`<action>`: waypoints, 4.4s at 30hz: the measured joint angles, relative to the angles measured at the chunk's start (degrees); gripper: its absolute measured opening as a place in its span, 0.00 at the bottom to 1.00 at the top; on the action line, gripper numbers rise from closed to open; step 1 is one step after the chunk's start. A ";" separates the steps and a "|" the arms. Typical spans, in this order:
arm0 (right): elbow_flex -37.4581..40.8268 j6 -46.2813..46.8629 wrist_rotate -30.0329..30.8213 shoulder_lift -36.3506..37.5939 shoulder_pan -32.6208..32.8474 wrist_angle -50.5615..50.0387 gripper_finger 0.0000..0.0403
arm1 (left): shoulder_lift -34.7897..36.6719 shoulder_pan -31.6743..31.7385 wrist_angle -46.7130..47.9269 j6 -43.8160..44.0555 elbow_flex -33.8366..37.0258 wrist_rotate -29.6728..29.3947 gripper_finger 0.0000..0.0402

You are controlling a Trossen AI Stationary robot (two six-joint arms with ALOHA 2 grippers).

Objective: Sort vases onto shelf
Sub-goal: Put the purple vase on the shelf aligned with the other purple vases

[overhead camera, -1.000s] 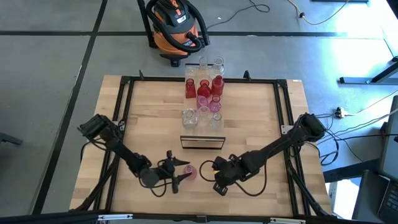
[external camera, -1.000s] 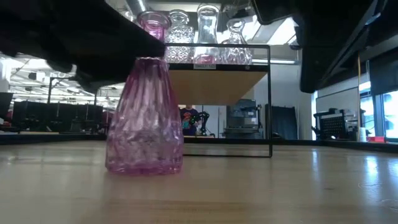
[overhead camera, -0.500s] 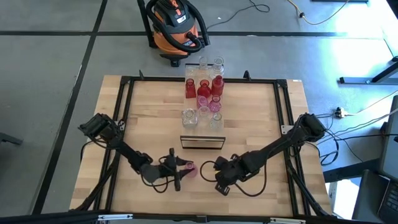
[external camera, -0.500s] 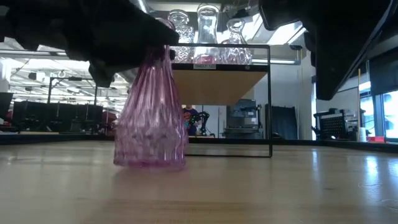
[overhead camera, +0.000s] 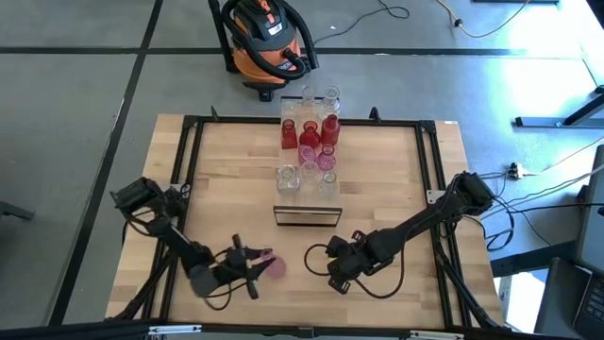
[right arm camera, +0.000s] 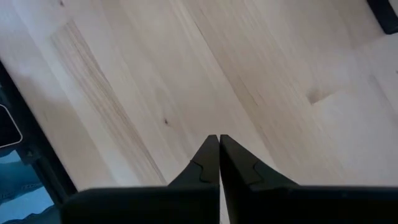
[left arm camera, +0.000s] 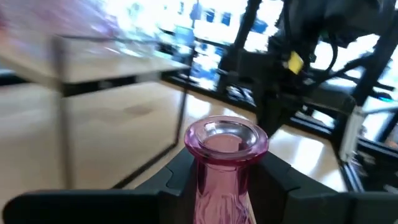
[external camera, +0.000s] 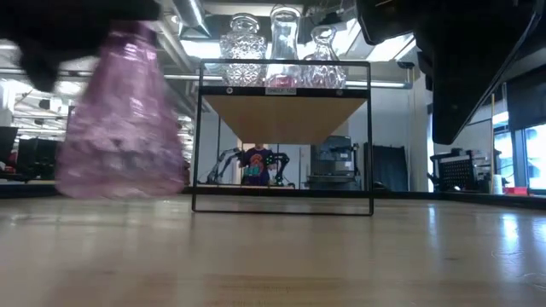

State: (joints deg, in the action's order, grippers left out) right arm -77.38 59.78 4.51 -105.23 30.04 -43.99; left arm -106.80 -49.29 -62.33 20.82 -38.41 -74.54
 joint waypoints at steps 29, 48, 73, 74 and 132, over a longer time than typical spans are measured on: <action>0.02 6.15 19.65 20.89 3.30 -17.68 0.00 | 48.82 26.03 1.64 -39.39 18.40 -0.71 0.24; 0.15 2.17 27.93 26.73 -4.59 -22.08 0.00 | 50.67 60.26 41.02 -22.35 4.79 50.50 0.24; 0.22 7.71 27.43 26.60 -8.83 -20.39 0.00 | 47.81 70.81 38.44 -18.25 4.72 79.84 0.24; 0.22 7.88 27.43 26.60 -8.83 -20.39 0.00 | 47.78 70.92 38.67 -18.26 4.72 80.02 0.24; 0.22 11.97 27.43 26.58 -8.70 -22.12 0.00 | 34.33 71.25 33.14 -27.47 -2.14 86.25 0.26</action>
State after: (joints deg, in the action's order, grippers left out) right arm -77.17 71.75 31.94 -78.65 21.34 -66.11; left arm -72.47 21.96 -29.19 -6.65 -40.56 11.70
